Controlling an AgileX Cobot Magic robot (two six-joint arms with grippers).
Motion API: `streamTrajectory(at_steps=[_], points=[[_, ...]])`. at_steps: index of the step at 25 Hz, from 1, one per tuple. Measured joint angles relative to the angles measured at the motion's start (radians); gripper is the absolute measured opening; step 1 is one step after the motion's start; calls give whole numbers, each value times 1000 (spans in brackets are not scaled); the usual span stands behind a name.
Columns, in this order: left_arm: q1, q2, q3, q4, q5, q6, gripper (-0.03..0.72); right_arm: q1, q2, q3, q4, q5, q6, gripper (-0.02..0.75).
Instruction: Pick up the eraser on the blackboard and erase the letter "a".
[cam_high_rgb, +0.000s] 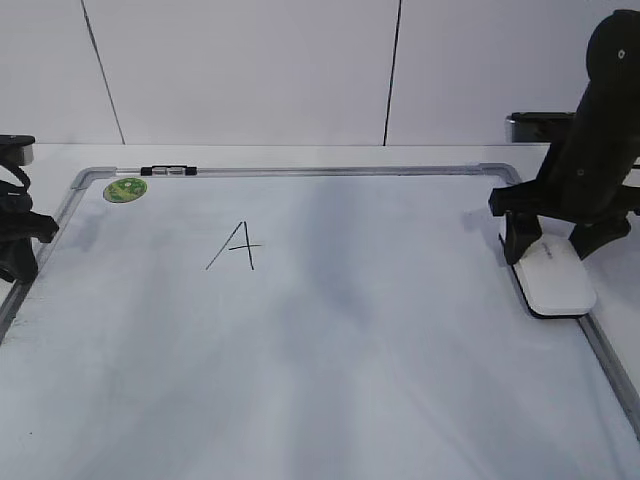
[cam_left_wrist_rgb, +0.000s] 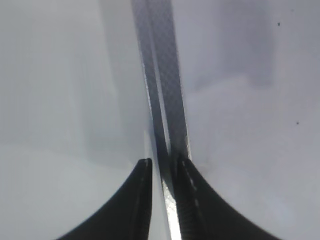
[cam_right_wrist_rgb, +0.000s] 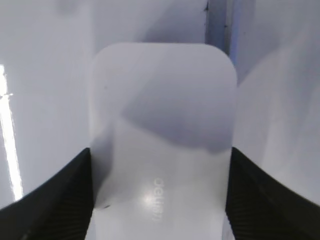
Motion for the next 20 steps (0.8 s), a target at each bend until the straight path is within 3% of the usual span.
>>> streamTrajectory(at_steps=[20], points=[[0,0,0,0,0,0,139,0,34,2,9,10,-32,580]])
